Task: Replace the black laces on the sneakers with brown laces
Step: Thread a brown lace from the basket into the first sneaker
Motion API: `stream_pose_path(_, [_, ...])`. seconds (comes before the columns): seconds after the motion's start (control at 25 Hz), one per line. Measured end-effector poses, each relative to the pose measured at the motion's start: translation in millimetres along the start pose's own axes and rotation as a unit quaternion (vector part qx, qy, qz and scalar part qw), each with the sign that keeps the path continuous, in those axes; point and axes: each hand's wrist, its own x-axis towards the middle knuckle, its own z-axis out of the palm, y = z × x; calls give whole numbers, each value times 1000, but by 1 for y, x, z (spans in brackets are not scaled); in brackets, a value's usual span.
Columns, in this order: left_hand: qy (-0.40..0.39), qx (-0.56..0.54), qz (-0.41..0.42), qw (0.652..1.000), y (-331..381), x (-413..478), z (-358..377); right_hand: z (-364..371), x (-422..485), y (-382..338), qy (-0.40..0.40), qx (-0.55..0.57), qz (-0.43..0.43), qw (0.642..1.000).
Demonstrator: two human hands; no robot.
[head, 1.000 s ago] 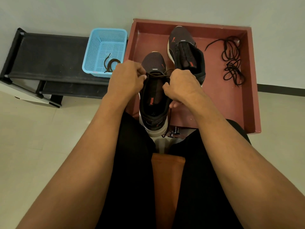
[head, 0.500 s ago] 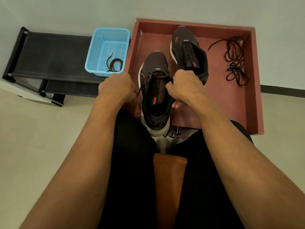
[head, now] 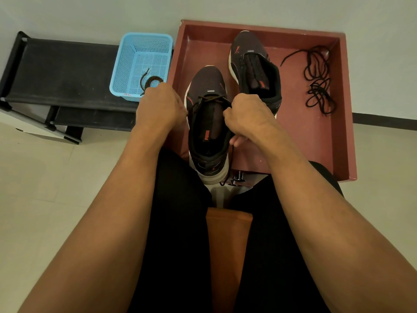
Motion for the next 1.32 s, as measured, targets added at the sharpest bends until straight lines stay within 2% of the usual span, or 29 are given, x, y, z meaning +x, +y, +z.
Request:
stream_pose_path(0.08, [-62,23,-40,997,-7,-2,-1,0,-2,-2,-5,-7,-4,1000])
stream_pose_path(0.2, [-90,21,-22,996,-3,-7,-5,0,-2,-3,-6,-8,-3,1000])
stream_pose_path(0.4, [-36,39,38,998,5,-15,-4,0,2,0,-4,-4,-6,1000])
stream_pose_path(0.56, [24,-49,85,995,10,-8,2,0,4,4,4,38,-17,999])
stream_pose_path(0.64, [44,-73,91,992,13,-3,3,-1,4,11,46,61,-16,997])
stream_pose_path(0.76, [41,-88,83,992,10,1,5,0,4,15,113,15,-38,993])
stream_pose_path(0.96, [28,-116,66,991,9,3,6,12,14,3,156,-8,-57,986])
stream_pose_path(1.2, [13,-126,23,992,8,1,4,9,14,0,131,-48,-24,990])
stream_pose_path(1.32, [13,-127,33,991,7,-2,1,6,12,0,117,-32,-20,992])
